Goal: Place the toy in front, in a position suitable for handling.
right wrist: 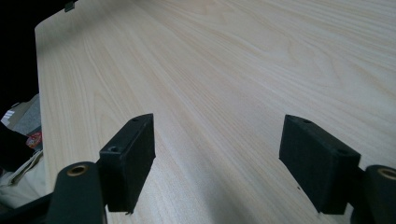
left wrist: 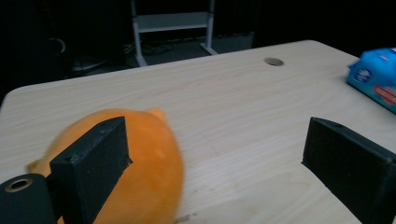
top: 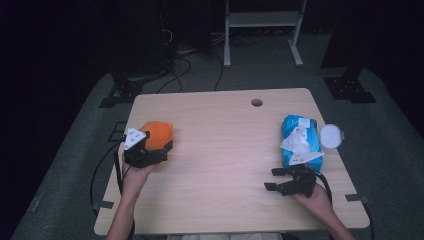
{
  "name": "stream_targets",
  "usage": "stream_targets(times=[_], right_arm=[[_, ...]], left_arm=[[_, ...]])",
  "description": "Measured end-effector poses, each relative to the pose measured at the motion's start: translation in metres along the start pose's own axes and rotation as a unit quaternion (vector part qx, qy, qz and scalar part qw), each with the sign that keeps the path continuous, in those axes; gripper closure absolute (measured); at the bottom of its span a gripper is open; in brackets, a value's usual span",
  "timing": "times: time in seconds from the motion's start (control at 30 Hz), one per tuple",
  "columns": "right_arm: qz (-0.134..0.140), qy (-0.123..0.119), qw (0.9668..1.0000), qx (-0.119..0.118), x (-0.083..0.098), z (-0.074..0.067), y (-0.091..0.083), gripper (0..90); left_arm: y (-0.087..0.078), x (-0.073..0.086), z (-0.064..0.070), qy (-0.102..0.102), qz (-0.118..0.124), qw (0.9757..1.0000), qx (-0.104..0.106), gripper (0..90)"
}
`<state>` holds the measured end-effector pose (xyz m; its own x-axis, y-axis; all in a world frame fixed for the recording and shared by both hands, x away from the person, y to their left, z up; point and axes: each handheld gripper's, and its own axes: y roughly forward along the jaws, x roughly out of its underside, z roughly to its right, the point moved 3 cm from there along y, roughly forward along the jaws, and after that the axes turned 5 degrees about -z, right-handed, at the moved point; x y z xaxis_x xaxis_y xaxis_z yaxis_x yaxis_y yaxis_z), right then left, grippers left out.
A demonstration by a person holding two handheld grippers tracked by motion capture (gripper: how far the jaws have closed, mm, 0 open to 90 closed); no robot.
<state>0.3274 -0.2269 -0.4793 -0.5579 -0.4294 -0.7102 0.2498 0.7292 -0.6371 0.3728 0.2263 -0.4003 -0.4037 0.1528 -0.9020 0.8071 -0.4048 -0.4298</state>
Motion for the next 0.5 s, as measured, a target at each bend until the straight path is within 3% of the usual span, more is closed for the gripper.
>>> stream_targets(times=[0.1,0.37,0.5], right_arm=[[-0.002,-0.002,1.0000,0.001,0.000,0.000,0.000,25.6],[-0.011,-0.007,0.9999,0.000,0.001,-0.002,0.003,25.6],[-0.014,-0.011,0.9998,-0.001,0.001,-0.004,0.005,25.6]], left_arm=[[0.002,0.000,-0.013,-0.014,0.001,0.9998,-0.015,6.7],[0.013,0.000,-0.038,-0.028,-0.010,0.9985,-0.046,6.7],[0.024,0.003,-0.047,-0.044,-0.028,0.9972,-0.053,6.8]])
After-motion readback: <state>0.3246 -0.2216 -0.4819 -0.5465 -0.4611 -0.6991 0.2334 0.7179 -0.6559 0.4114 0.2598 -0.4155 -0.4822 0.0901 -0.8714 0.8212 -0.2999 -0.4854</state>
